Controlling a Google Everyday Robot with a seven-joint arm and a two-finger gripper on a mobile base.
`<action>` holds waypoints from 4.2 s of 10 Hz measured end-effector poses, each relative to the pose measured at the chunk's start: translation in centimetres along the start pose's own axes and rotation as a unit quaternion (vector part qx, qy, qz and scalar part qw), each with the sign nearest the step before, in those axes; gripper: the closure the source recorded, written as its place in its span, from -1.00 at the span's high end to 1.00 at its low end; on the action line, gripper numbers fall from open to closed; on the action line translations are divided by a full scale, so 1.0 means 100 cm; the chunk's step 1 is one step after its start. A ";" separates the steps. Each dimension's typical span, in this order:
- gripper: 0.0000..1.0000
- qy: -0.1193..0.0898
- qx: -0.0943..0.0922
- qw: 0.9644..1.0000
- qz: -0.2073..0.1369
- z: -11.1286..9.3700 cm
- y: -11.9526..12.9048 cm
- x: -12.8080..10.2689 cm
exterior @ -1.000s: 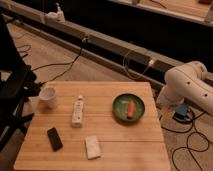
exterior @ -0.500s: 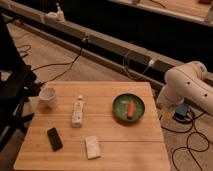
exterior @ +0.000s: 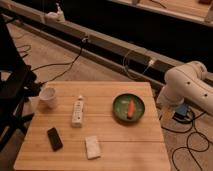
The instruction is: Wipe the white sponge on the table
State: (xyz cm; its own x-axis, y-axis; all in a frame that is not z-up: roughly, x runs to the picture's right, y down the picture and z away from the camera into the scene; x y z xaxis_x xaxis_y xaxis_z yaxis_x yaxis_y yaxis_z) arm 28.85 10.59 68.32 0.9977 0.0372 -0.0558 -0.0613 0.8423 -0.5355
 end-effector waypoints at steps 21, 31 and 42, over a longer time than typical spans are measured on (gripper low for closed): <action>0.30 -0.169 -0.004 0.827 -0.537 0.059 0.094 -0.280; 0.30 -0.239 -0.025 0.779 -0.579 0.089 0.113 -0.349; 0.30 -0.253 -0.109 0.790 -0.548 0.156 0.131 -0.342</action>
State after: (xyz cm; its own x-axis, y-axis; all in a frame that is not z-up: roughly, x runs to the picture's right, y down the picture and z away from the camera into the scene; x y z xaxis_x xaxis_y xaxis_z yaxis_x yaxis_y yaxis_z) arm -5.69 28.78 76.34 0.3354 -0.3929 0.8562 0.8981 0.4079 -0.1647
